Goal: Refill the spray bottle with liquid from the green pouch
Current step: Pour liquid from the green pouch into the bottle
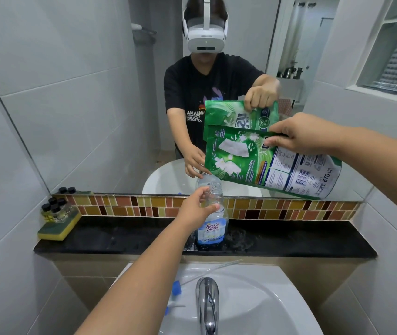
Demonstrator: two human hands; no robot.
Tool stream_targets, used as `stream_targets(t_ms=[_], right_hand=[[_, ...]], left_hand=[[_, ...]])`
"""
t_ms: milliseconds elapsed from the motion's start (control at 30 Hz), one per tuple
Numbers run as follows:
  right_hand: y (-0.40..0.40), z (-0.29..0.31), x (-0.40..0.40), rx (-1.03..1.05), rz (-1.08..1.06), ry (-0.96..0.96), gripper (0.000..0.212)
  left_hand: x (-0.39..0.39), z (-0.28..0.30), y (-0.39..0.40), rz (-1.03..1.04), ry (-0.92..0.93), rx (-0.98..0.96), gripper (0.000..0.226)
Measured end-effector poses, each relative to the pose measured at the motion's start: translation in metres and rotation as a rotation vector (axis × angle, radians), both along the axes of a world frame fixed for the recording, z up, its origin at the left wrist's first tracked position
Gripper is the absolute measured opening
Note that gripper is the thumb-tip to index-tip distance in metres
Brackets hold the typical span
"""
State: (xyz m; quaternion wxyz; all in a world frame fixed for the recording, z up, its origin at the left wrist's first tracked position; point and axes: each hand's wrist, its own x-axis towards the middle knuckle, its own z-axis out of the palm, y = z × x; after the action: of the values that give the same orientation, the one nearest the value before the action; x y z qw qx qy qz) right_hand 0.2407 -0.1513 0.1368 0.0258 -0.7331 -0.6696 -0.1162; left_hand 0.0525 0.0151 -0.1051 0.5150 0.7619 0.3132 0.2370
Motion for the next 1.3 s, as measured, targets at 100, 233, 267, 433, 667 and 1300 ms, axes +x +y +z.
stream_targets(t_ms=[100, 233, 267, 433, 667, 1300], right_hand=[[0.002, 0.003, -0.001, -0.012, -0.019, -0.014, 0.042], [0.002, 0.005, -0.006, -0.025, -0.019, -0.028, 0.041], [0.002, 0.005, -0.007, -0.023, -0.011, -0.028, 0.041], [0.001, 0.007, -0.012, -0.029, 0.001, -0.044, 0.041], [0.001, 0.011, -0.013, -0.026, 0.013, -0.055, 0.040], [0.006, 0.015, -0.013, -0.045, 0.019, -0.090, 0.038]], left_hand=[[0.000, 0.000, 0.000, -0.001, 0.001, -0.003, 0.064], [0.000, 0.000, -0.001, 0.000, 0.005, -0.003, 0.064], [0.000, 0.001, -0.001, -0.002, 0.002, -0.005, 0.064], [0.000, 0.002, -0.002, -0.003, 0.001, -0.003, 0.064], [-0.001, 0.003, -0.003, 0.001, 0.003, -0.005, 0.063], [0.000, 0.003, -0.004, -0.008, 0.004, -0.002, 0.064]])
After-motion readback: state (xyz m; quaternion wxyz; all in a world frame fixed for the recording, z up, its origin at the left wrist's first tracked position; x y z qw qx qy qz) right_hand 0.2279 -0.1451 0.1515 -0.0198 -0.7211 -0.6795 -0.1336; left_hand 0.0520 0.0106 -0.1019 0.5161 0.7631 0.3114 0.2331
